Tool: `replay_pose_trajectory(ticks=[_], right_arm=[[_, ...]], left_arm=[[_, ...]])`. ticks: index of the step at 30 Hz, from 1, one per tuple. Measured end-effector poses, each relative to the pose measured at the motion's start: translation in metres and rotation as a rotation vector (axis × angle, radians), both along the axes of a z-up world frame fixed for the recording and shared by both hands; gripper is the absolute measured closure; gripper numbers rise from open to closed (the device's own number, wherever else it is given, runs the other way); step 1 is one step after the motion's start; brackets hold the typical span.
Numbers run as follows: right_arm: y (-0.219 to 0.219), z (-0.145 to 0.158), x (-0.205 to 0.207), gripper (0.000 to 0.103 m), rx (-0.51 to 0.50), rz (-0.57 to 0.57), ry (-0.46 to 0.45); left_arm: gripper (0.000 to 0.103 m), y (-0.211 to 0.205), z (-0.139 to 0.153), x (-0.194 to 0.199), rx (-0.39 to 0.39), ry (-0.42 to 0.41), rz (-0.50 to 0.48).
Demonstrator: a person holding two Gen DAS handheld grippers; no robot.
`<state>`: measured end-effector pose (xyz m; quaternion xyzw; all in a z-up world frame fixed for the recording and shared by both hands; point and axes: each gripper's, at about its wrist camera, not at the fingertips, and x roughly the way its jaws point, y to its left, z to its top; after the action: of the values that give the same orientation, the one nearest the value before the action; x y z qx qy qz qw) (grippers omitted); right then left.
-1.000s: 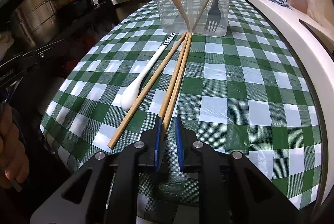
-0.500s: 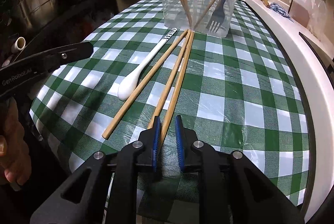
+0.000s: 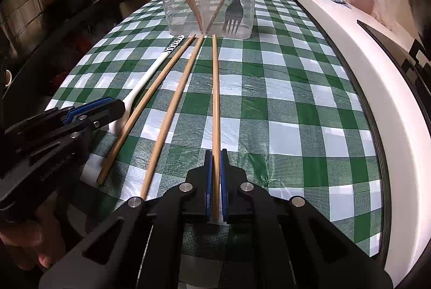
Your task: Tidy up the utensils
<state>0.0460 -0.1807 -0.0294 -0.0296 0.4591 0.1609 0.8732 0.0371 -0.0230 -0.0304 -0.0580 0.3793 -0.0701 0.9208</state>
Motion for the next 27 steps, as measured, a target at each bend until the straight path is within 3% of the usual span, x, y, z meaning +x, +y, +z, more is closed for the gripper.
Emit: replay_pose_trajectory(ticks=[4,27], right_arm=[[0.0,0.0,0.0,0.097,0.002,0.0,0.001],[-0.004,0.0,0.0,0.097,0.004,-0.017,-0.008]], left_arm=[[0.087,-0.006,0.001,0.0,0.055,-0.01,-0.002],[0.079,-0.01,-0.008,-0.005,0.141,0.0,0.039]])
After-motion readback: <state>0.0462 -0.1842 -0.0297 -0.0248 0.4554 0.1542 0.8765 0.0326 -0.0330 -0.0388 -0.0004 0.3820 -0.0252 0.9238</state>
